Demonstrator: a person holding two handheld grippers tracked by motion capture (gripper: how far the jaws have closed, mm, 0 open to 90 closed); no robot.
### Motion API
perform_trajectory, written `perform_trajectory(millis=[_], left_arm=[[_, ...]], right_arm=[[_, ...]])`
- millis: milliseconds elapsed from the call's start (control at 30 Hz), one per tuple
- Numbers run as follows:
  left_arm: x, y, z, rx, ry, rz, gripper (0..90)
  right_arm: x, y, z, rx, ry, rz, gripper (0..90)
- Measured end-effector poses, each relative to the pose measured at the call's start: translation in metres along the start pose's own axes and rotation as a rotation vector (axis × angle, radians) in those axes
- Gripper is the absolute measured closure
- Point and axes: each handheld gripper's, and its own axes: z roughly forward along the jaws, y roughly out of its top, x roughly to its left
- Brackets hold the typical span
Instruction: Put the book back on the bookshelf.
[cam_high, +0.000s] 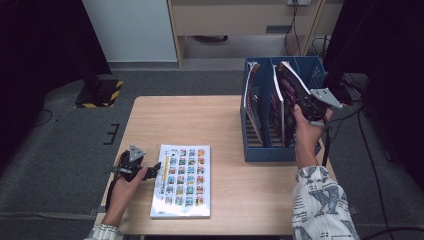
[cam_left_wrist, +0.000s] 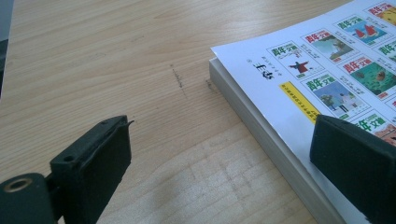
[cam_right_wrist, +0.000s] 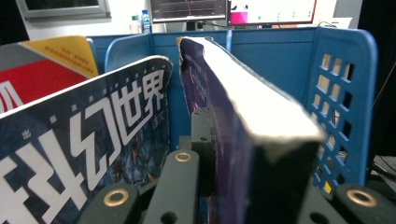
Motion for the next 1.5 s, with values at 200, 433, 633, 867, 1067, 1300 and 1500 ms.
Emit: perform_trajectory(millis=[200, 433, 633, 867, 1067, 1300, 1500], left_arm=[[0.0, 0.0, 0.0, -0.001, 0.001, 0.0, 5.2], [0.0, 0.0, -0.001, 0.0, 0.002, 0.001, 5.2], [0.001, 0.0, -0.001, -0.001, 0.003, 0.001, 5.2], [0.0, 0.0, 0.0, 0.001, 0.001, 0.002, 5.2], [0.001, 0.0, -0.001, 0.0, 0.004, 0.0, 5.2], [0.0, 0.0, -0.001, 0.0, 0.003, 0.003, 5.2], [0.001, 0.0, -0.001, -0.001, 0.005, 0.0, 5.2]], right_arm=[[0.005, -0.006, -0.001, 0.0, 0.017, -0.007, 83.3], [0.009, -0.01, -0.005, -0.007, 0.03, -0.011, 82.6], [0.013, -0.009, -0.006, 0.005, 0.041, -0.017, 81.2], [0.014, -0.008, -0.006, 0.018, 0.053, -0.03, 80.5], [0.015, -0.007, -0.007, 0.028, 0.075, -0.025, 78.5], [0.016, -0.009, -0.008, 0.047, 0.088, -0.045, 76.2], [0.015, -0.01, -0.011, 0.057, 0.103, -0.038, 72.4]])
